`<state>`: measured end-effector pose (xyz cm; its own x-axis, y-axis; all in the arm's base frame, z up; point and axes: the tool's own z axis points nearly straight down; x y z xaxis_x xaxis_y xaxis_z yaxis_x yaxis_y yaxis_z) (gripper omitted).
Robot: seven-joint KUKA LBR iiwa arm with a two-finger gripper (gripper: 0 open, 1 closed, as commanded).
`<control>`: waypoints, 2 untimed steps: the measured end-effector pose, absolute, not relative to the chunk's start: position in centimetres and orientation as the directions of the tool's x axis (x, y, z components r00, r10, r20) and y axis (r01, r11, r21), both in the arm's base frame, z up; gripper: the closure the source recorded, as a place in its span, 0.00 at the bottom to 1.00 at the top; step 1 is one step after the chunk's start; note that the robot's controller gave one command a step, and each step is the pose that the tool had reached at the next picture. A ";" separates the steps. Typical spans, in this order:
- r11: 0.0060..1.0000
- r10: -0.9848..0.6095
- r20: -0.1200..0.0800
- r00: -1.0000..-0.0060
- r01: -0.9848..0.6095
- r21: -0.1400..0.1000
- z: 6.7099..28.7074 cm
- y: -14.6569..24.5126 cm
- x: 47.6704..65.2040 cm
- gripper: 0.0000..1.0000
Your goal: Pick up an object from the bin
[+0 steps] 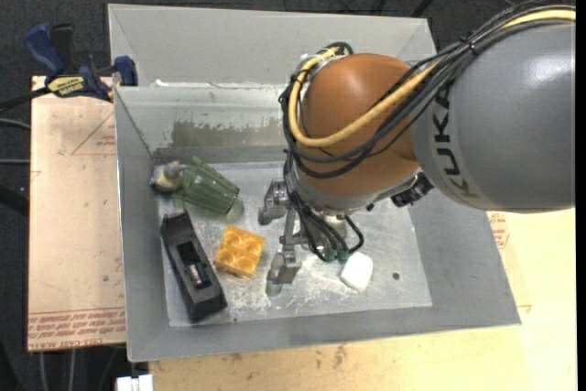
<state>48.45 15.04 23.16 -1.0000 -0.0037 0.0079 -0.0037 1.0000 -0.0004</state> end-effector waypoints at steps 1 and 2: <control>1.000 0.000 0.000 -1.000 0.000 0.001 23.5 15.0 48.6 0.00; 0.998 -0.057 -0.008 -0.998 -0.057 0.002 19.0 16.8 50.9 0.00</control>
Offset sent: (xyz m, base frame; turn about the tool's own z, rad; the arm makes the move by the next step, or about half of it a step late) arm 0.0331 0.0268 -0.0698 -0.0847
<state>50.89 16.82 19.05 -0.9983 -0.0569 -0.0082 -0.0570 0.9984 0.0024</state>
